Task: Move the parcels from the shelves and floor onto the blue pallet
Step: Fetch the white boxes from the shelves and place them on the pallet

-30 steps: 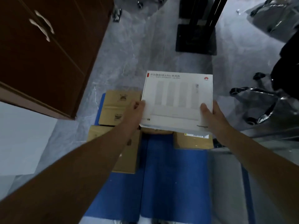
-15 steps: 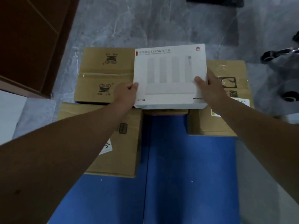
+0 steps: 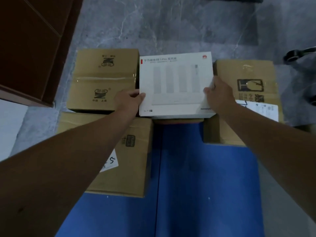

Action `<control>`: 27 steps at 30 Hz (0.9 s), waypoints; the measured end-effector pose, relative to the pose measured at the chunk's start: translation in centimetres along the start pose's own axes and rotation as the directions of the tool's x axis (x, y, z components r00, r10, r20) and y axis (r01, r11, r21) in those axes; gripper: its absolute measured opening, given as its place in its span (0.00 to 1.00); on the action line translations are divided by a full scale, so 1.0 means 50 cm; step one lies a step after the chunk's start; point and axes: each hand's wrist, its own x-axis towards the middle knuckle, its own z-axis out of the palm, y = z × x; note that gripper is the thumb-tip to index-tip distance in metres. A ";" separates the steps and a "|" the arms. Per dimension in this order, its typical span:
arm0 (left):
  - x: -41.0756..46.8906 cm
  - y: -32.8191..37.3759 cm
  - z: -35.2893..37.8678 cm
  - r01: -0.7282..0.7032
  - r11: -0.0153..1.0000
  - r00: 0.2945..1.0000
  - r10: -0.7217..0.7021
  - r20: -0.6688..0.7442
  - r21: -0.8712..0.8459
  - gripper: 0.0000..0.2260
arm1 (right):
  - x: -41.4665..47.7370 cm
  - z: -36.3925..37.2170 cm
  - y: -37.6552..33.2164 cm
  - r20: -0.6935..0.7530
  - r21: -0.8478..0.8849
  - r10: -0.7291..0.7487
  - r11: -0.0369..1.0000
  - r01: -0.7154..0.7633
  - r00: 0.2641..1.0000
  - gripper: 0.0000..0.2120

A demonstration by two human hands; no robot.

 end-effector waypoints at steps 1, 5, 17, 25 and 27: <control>0.003 -0.003 0.004 -0.006 1.000 1.000 0.006 -0.006 -0.005 0.14 | 0.006 0.004 0.002 -0.007 -0.075 -0.012 0.997 0.011 1.000 0.12; 0.005 -0.010 0.013 -0.077 0.990 0.995 0.083 -0.047 0.121 0.13 | 0.005 0.033 0.007 0.063 -0.253 0.001 0.967 0.015 0.998 0.17; -0.074 0.055 -0.016 -0.139 0.976 0.976 0.107 0.188 0.166 0.21 | -0.089 -0.008 -0.030 0.274 -0.091 0.010 0.996 0.015 0.962 0.25; -0.203 0.360 -0.137 -0.243 0.963 0.950 0.212 0.231 0.119 0.16 | -0.261 -0.174 -0.267 0.321 -0.014 -0.089 0.995 0.099 0.943 0.27; -0.237 0.483 -0.214 -0.305 0.942 0.942 0.277 0.188 0.141 0.15 | -0.303 -0.258 -0.374 0.326 0.042 -0.184 0.983 0.180 0.927 0.27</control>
